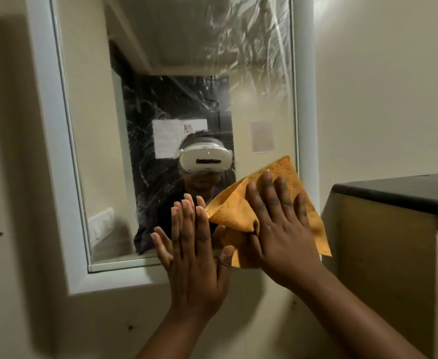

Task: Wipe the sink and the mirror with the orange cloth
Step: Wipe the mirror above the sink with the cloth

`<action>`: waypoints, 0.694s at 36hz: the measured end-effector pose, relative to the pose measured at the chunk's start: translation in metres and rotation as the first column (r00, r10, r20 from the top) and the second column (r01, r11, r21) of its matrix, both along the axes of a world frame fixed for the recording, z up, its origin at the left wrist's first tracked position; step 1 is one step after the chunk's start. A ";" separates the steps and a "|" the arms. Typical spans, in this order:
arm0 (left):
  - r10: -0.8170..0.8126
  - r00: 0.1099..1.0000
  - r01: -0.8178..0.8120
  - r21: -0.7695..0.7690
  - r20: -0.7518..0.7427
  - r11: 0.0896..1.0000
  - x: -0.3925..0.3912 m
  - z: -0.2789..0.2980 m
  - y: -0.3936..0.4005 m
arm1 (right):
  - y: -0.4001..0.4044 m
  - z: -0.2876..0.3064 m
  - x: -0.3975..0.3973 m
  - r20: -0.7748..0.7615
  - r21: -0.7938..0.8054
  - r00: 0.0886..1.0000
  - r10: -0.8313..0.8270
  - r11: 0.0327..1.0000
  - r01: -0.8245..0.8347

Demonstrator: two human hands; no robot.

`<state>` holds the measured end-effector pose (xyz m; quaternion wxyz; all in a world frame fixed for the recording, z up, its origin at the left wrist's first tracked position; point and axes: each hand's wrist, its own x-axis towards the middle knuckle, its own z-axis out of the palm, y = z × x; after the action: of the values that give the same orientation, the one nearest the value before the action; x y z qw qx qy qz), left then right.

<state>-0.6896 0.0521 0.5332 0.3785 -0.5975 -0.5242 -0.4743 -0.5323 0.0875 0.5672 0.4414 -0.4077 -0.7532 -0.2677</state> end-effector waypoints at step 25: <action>-0.043 0.999 0.043 0.000 -0.012 0.999 -0.005 -0.002 0.001 | -0.002 0.010 0.001 -0.178 -0.110 0.979 -0.100 0.991 0.081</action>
<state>-0.6948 0.0530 0.5312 0.3716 -0.6114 -0.5089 -0.4786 -0.5316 0.0859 0.5768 0.4747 -0.4864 -0.7029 -0.2098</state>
